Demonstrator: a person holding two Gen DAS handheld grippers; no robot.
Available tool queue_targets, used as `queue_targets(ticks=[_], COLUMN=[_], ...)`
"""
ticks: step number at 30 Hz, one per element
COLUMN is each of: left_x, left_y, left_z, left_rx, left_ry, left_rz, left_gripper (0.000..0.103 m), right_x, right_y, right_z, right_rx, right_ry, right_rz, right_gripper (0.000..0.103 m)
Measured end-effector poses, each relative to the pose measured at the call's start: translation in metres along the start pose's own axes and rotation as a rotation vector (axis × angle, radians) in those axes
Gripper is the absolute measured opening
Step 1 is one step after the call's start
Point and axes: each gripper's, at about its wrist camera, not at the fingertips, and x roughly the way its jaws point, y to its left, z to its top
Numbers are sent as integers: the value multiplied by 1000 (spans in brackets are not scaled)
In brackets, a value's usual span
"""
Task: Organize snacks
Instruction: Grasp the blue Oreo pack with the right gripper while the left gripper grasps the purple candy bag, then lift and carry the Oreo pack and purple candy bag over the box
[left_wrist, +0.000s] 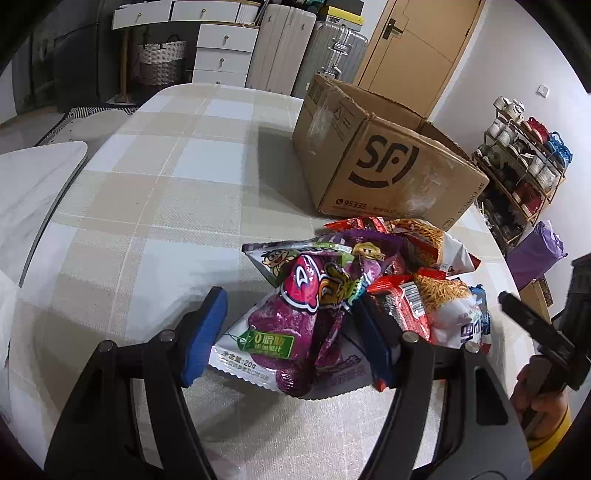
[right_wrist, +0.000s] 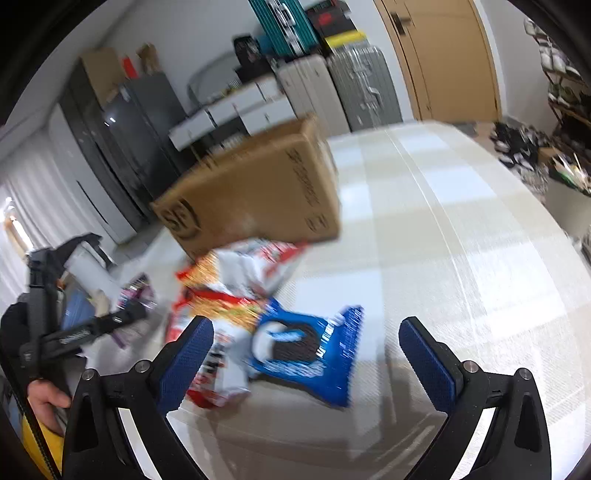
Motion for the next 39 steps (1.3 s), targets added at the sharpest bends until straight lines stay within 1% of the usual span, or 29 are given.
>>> queue_targets(ticks=[4,6,7,10,13,14,16,17,19,20,21,22,23,24,25,29,34,39], left_x=[-3,-2,-3,-2,-2,-1,-1,-1,-2,-3,-5,-6,-9,-11,-13,-26,-49,-77], left_y=[1,2,2,2,2,2,2,2,2,1,1,1,0,0,-1,-4,-12,-26], left_z=[-4,-6,-6,-9,-11,-12,-13,-13,-14,-14,-15,-15,-15,-15,-15,-15,-16,-18], left_rx=[-2,-6,-7,-7,-6,-7,-5,-6,-4,-3,-3,-1,0,0,0,7,25,55], left_ry=[5,9,9,16,20,21,26,27,31,30,27,25,24,19,16,-4,-39,-88], left_rz=[-13,-19,-20,-24,-28,-30,-35,-35,-40,-39,-39,-39,-39,-37,-36,-34,-35,-26], left_gripper=[67,67,67,67,67,67,67,67,67,67,67,68,67,67,67,67,67,67], right_x=[14,17,21,29,35,37,37,38,38,40,40,40,40,38,36,25,-5,-46], right_y=[-7,-1,3,15,22,24,29,30,32,33,35,37,39,38,37,30,27,41], right_z=[-2,-2,-3,-3,-2,-2,-4,-4,-4,-3,-4,-5,-5,-5,-4,-5,0,3], right_rx=[28,-15,-34,-96,-129,-148,-175,-189,-202,-211,-230,-248,-259,-254,-244,-188,-155,-153], right_ry=[74,76,91,111,125,131,132,133,135,137,137,138,136,132,129,110,39,-52], right_rz=[-49,-80,-85,-137,-155,-173,-192,-201,-205,-209,-225,-231,-227,-215,-206,-153,-95,28], right_gripper=[102,102,102,102,100,98,88,87,80,75,67,63,59,51,50,48,48,48])
